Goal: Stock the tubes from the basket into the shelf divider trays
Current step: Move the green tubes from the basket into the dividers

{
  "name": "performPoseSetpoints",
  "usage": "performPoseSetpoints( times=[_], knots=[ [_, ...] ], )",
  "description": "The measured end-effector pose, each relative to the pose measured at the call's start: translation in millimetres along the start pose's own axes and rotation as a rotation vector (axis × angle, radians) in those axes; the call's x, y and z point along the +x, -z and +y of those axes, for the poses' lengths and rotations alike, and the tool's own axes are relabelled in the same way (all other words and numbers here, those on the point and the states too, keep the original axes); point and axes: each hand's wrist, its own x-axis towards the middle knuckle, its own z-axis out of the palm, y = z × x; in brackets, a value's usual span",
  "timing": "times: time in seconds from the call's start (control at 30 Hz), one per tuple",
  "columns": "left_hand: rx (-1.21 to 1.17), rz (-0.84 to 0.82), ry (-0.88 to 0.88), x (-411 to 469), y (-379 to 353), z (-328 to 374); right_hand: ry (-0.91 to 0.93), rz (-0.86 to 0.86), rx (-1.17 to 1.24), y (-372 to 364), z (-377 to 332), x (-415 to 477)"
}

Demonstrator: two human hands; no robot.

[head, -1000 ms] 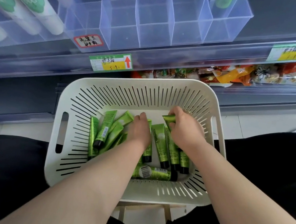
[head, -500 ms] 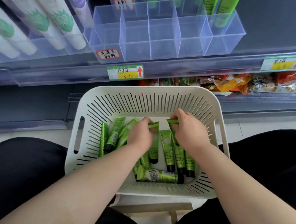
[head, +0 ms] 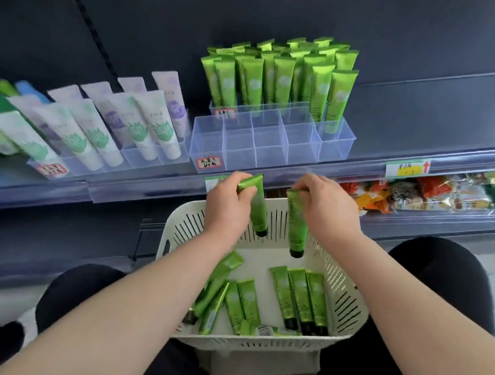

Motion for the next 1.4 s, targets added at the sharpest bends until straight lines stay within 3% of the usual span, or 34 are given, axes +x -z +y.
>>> performPoseSetpoints(
  times=[0.37,0.7,1.0,1.23,1.4],
  knots=[
    [-0.197,0.137,-0.16,75.6,12.6,101.5,0.009,0.238,0.036,92.5,-2.6,46.0],
    [-0.119,0.056,-0.26,119.4,-39.6,168.9,-0.029,0.295,0.011,125.6,38.6,70.0],
    [0.008,0.065,-0.233,134.0,-53.1,171.6,-0.045,0.275,0.038,123.1,46.1,82.5],
    [0.014,0.199,-0.255,153.5,-22.4,163.4,0.007,0.383,0.144,126.8,20.8,108.1],
    [0.101,0.174,-0.208,172.8,-19.5,152.9,0.048,0.399,0.146,120.5,12.1,128.9]
  ],
)
